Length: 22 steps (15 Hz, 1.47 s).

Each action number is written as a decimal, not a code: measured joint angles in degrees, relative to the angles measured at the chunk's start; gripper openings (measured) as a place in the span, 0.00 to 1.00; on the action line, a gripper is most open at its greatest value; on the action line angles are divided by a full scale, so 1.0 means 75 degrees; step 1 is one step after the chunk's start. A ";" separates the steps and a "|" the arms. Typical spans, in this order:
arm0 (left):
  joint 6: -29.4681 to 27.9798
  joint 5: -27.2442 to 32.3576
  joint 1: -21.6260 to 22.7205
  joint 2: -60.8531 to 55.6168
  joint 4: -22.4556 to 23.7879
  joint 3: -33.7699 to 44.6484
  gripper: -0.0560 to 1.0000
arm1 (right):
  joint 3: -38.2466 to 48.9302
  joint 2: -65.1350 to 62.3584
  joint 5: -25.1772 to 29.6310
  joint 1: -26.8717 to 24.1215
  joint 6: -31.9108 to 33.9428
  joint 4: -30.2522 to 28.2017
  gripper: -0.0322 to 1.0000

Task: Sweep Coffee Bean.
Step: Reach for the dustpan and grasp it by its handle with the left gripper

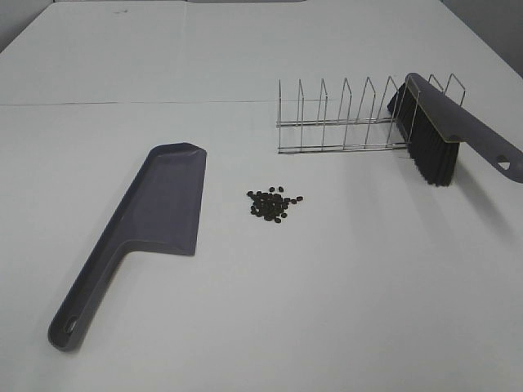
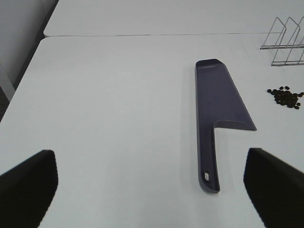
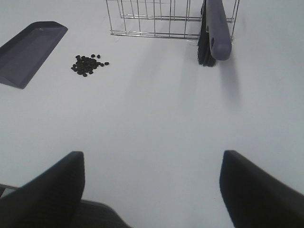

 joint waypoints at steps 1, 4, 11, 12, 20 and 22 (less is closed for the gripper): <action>0.0008 0.0000 0.0000 0.0000 0.0000 0.0000 0.99 | 0.0000 0.0000 0.0000 0.0000 0.0000 0.0000 0.71; 0.0000 0.0000 0.0000 0.0000 0.0000 0.0000 0.99 | 0.0000 0.0000 0.0000 0.0000 0.0000 0.0000 0.71; -0.0031 0.0000 0.0000 0.0000 0.0000 0.0000 0.99 | 0.0000 0.0000 0.0000 0.0000 0.0000 0.0000 0.71; -0.0031 0.0000 0.0000 0.0000 0.0000 0.0000 0.99 | 0.0000 0.0000 0.0000 0.0000 0.0000 0.0000 0.71; -0.0031 0.0000 0.0000 0.0000 0.0000 0.0000 0.99 | 0.0000 0.0000 0.0000 0.0000 0.0000 0.0000 0.71; -0.0031 0.0000 0.0000 0.0000 0.0000 0.0000 0.99 | 0.0000 0.0000 0.0000 0.0000 0.0000 0.0000 0.71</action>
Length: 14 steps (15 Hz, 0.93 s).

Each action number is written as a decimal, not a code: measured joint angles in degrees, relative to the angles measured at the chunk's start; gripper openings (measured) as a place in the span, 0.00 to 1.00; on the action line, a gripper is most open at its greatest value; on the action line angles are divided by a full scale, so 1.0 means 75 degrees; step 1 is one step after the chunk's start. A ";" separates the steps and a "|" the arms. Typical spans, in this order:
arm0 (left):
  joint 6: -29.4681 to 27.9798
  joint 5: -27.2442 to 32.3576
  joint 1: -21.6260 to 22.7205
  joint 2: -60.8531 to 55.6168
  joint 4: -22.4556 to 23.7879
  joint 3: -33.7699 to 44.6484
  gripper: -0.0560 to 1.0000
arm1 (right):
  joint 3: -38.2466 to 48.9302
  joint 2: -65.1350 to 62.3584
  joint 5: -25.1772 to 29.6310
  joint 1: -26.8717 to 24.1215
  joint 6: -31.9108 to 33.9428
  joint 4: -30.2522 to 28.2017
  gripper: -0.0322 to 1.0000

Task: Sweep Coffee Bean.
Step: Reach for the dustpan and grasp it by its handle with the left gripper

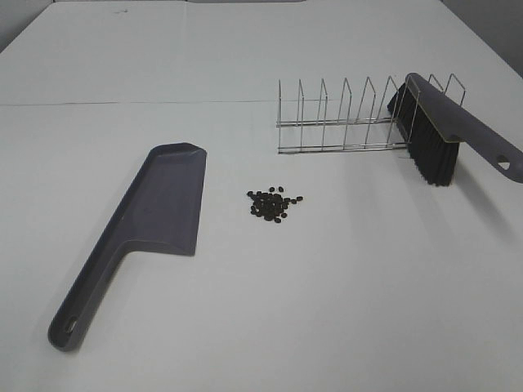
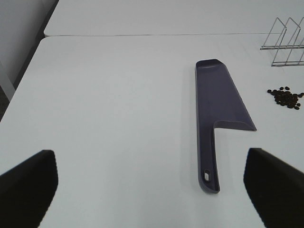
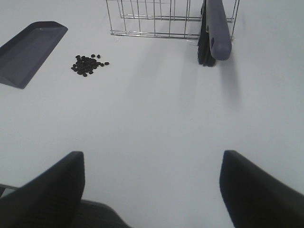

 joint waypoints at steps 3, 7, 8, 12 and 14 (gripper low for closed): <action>0.0000 0.0000 0.0000 0.0000 0.0000 0.0000 0.99 | 0.0000 0.0000 0.0000 0.0000 0.0000 0.0000 0.71; -0.0038 0.0031 0.0000 0.0122 0.0000 -0.0015 0.99 | 0.0000 0.0000 0.0000 0.0000 0.0000 0.0000 0.71; -0.0076 0.0199 0.0000 0.0420 0.0031 -0.0107 0.99 | 0.0000 0.0000 0.0000 0.0000 0.0000 0.0000 0.71; -0.0107 0.1031 0.0000 0.3361 0.0428 -0.1169 0.99 | 0.0000 0.0000 0.0000 0.0000 0.0000 0.0000 0.71; -0.0107 0.1070 0.0000 0.4591 0.0428 -0.1795 0.99 | 0.0000 0.0000 0.0000 0.0000 0.0000 0.0000 0.71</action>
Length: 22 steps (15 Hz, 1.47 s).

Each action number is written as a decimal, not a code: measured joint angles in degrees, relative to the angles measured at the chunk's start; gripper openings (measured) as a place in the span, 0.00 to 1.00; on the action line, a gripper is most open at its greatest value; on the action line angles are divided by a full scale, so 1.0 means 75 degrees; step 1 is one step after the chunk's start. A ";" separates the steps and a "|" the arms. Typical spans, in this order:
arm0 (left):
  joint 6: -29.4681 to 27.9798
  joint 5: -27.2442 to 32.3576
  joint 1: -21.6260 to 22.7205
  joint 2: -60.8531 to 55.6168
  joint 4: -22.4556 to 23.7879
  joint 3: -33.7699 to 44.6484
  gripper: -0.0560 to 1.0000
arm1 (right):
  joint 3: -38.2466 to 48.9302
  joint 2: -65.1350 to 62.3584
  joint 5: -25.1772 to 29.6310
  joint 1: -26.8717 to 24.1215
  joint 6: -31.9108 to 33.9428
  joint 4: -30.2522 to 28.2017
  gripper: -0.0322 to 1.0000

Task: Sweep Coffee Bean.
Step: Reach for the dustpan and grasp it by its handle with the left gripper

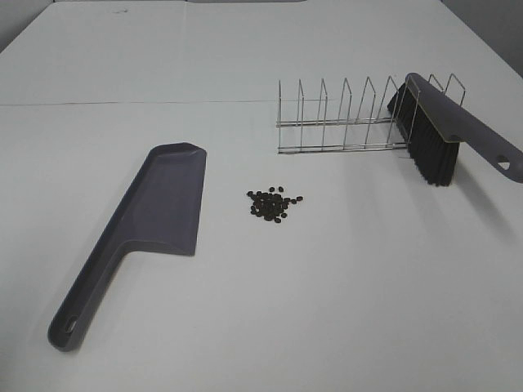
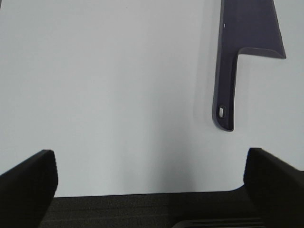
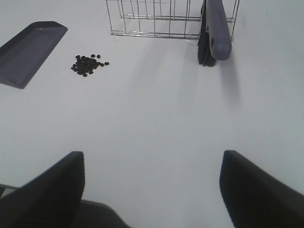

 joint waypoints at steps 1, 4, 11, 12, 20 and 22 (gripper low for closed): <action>0.0000 0.0000 0.0000 0.0390 0.0000 -0.0237 0.99 | 0.0000 0.0000 0.0000 0.0000 0.0000 0.0000 0.71; 0.0053 -0.0023 0.0000 0.0947 0.0000 -0.0428 0.99 | 0.0000 0.0000 0.0000 0.0000 0.0000 0.0000 0.71; -0.2307 -0.1696 -0.2521 0.4186 0.0413 -0.0435 0.99 | 0.0000 0.0000 0.0000 0.0000 0.0000 0.0000 0.71; -0.2681 -0.2078 -0.2804 0.4851 0.0558 -0.0443 0.99 | 0.0000 0.0000 0.0000 0.0000 0.0000 0.0000 0.71; -0.2995 -0.3835 -0.3147 0.8885 0.0749 -0.1383 0.99 | 0.0000 0.0000 0.0000 0.0000 0.0000 0.0000 0.71; -0.2995 -0.3919 -0.3224 0.9381 0.0680 -0.1696 0.99 | 0.0000 0.0000 0.0000 0.0000 0.0000 0.0000 0.71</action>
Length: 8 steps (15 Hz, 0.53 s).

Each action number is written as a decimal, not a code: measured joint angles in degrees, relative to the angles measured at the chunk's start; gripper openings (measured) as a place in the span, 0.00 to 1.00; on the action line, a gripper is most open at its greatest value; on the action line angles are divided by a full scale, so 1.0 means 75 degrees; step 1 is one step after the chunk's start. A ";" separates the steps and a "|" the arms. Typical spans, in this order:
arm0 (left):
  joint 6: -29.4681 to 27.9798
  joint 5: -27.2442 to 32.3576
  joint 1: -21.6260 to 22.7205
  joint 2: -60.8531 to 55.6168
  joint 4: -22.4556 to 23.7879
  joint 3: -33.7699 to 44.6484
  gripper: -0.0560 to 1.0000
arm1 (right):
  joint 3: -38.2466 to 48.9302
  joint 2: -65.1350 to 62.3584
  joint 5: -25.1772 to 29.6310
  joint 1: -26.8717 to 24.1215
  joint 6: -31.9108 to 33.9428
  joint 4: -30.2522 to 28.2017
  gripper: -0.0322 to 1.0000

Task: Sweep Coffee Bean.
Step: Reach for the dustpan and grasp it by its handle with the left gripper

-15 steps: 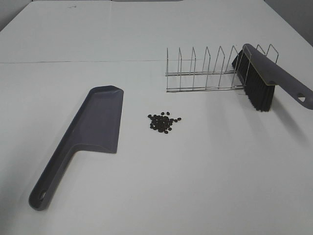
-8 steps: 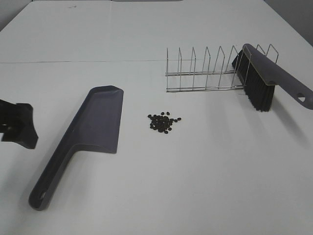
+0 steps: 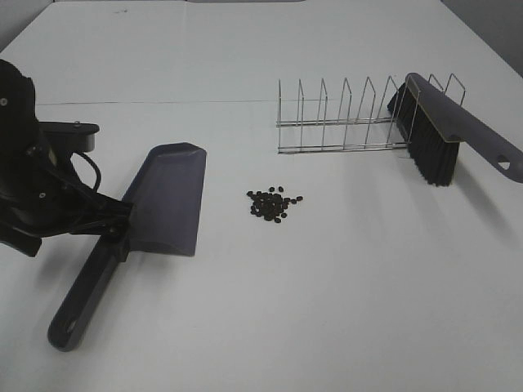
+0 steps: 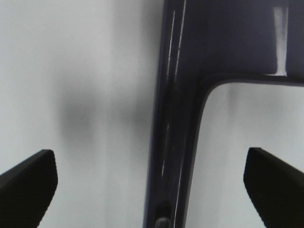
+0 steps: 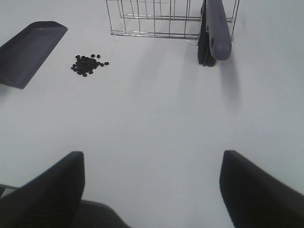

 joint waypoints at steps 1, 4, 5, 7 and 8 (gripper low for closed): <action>0.0000 -0.0008 -0.0015 0.0084 -0.0015 -0.0053 0.99 | 0.0000 0.0000 0.0000 0.0000 0.0000 0.0000 0.71; 0.0000 -0.0061 -0.0023 0.0756 -0.0122 -0.0313 0.97 | 0.0000 0.0000 0.0000 0.0000 0.0000 0.0000 0.71; 0.0000 -0.0069 -0.0023 0.0917 -0.0122 -0.0359 0.95 | 0.0000 0.0000 0.0000 0.0000 0.0000 0.0000 0.71; 0.0000 -0.0069 -0.0023 0.1085 -0.0138 -0.0390 0.89 | 0.0000 0.0000 0.0000 0.0000 0.0000 0.0000 0.71; 0.0000 -0.0061 -0.0023 0.1161 -0.0138 -0.0390 0.84 | 0.0000 0.0000 0.0000 0.0000 0.0000 0.0000 0.71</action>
